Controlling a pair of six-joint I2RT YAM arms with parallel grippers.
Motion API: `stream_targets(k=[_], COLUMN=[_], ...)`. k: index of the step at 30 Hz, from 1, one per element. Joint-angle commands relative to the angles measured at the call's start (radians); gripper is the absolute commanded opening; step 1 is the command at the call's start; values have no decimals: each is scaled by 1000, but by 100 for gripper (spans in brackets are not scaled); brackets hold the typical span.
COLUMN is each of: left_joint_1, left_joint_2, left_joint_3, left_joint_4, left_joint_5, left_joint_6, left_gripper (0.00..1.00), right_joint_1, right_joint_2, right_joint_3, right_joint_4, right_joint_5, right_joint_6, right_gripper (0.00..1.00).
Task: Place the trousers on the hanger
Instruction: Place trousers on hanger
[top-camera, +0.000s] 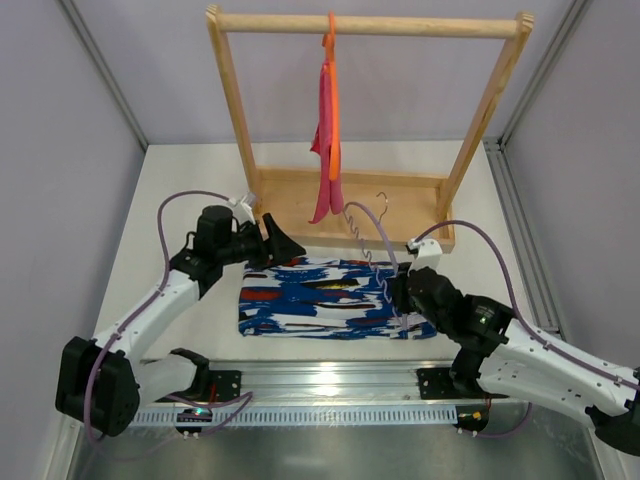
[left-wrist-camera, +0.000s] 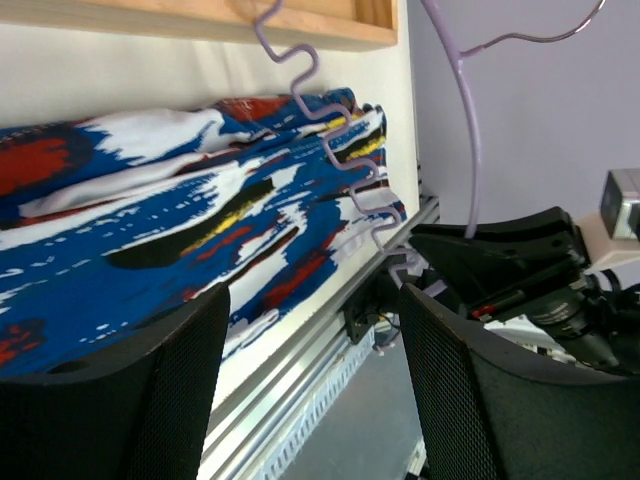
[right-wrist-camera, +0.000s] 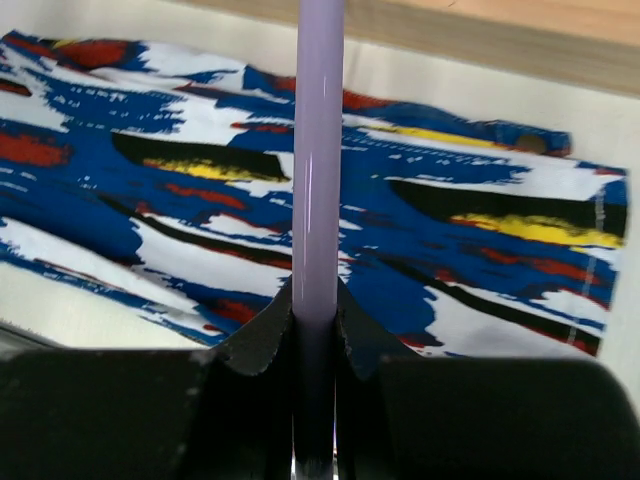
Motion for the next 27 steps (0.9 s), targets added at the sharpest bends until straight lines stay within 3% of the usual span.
stream_targets(k=[1, 13, 21, 27], left_joint_1=[-48, -158, -160, -160], left_joint_2=[4, 49, 35, 17], left_joint_3=[-28, -60, -79, -73], left_joint_4=[133, 227, 196, 103], left_joint_5=[23, -47, -66, -134], left_joint_6=[-67, -116, -99, -53], left_gripper=[69, 68, 68, 68], right_joint_1=[74, 108, 106, 79], right_joint_2=[24, 123, 298, 318], right_joint_3=[-30, -45, -7, 30], right_joint_4=[120, 241, 341, 385], right_joint_5=[16, 71, 123, 142], right_joint_6=[104, 45, 1, -19], right_gripper=[8, 35, 41, 43])
